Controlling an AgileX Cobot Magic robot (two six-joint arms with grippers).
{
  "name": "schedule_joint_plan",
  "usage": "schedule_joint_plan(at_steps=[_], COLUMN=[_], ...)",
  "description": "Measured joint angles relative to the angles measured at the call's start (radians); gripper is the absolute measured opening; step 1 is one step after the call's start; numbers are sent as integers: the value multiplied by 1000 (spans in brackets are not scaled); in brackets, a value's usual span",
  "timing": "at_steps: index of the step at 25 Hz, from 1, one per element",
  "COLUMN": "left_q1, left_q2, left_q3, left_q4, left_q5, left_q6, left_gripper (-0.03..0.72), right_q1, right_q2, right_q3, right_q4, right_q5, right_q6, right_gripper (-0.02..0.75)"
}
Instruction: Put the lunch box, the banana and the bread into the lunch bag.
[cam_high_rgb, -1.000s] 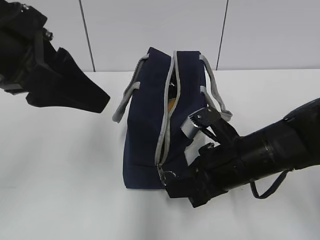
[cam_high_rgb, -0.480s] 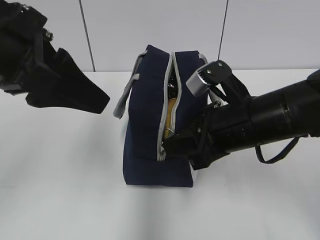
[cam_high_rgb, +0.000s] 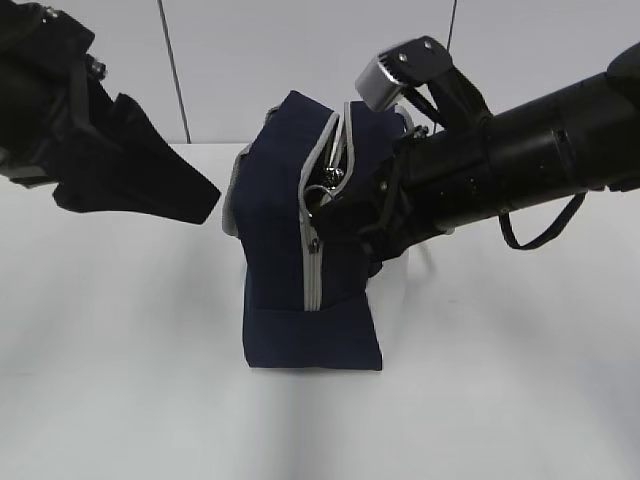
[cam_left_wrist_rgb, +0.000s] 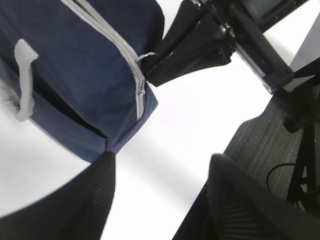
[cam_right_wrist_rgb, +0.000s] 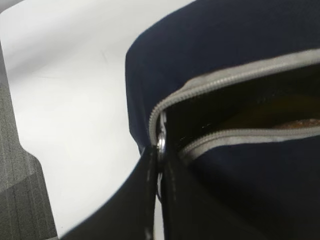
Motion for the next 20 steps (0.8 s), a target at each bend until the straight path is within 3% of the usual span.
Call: schedule_joint_plan(at_steps=[20], left_q1=[0], left_q2=[0], left_q3=[0], left_q4=[63], left_q5=[-31], left_q6=[-48], left_gripper=[414], right_q1=[0], right_q2=[-18], right_q3=[-149], right_q4=[-49], right_q5=[-88], right_q6=[23], right_gripper=[-16])
